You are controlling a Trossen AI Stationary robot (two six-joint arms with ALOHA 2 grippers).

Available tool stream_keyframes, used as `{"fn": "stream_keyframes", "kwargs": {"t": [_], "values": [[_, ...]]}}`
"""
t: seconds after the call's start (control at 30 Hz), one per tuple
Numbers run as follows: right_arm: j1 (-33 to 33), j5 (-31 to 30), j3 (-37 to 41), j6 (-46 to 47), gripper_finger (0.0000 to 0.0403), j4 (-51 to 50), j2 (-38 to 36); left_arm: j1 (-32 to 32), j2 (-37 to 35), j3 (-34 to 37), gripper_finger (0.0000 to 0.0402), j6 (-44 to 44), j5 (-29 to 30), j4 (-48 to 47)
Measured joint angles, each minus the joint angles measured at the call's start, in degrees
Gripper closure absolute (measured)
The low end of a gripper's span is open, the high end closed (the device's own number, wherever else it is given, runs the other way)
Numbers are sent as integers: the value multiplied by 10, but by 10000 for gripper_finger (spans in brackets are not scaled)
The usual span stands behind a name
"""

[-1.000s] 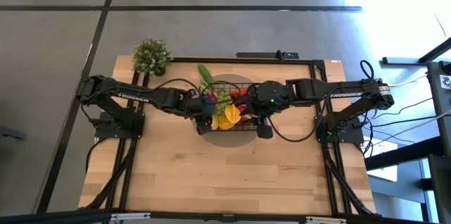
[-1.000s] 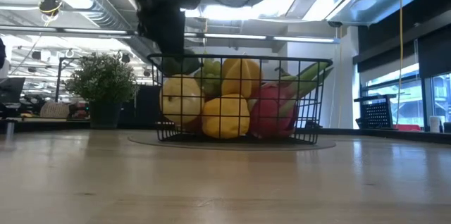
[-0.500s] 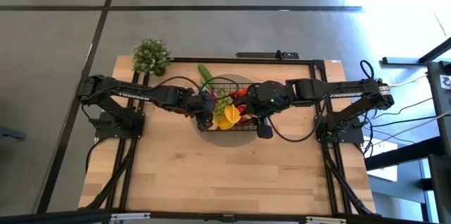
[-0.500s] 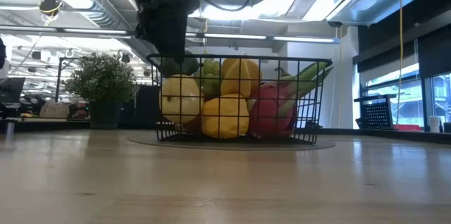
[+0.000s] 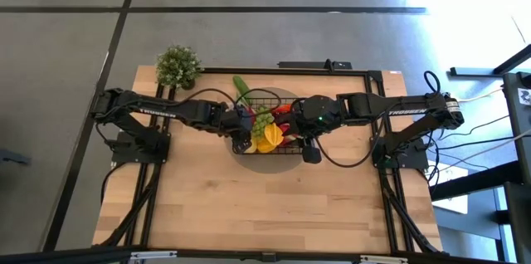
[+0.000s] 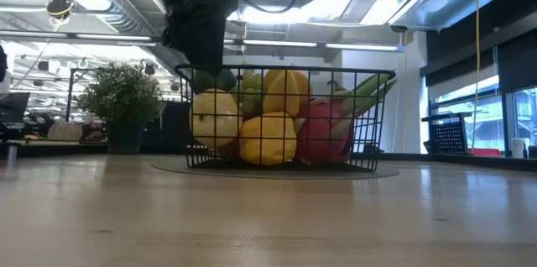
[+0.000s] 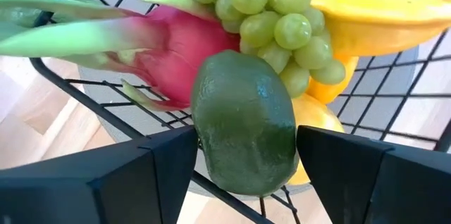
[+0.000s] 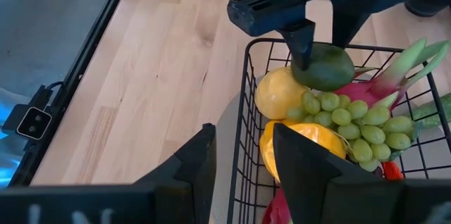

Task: Build produce basket
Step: Put the green lime into the black wire basket, then put the green cucumber into the black wire basket

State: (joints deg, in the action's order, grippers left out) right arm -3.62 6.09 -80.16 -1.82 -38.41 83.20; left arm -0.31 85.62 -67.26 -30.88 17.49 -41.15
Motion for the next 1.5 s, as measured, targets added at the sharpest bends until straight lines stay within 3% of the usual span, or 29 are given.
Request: {"fn": "stream_keyframes", "kwargs": {"t": [0.13, 0.57, 0.67, 0.83, 1.07, 1.3, 1.5], "values": [[0, 0, 0, 0, 272, 0, 0, 0, -6, 0, 172, 33, 7, -2], [0, 0, 0, 1, 272, 0, 0, -4, -34, -6, 173, 26, 16, -14], [0, 0, 0, 0, 272, 2, 0, -1, -41, -36, 173, 10, 22, -41], [0, 0, 0, 0, 272, 4, 0, 19, -42, -131, 172, -19, 82, -106], [0, 0, 0, 1, 272, 5, 0, 99, -43, -218, 172, -51, 92, -108], [0, -5, 0, 43, 272, 25, 0, 223, -41, -222, 173, -80, 10, -108], [12, -32, 0, 45, 272, 31, 0, 329, -12, -223, 174, -4, -22, -96]]}}
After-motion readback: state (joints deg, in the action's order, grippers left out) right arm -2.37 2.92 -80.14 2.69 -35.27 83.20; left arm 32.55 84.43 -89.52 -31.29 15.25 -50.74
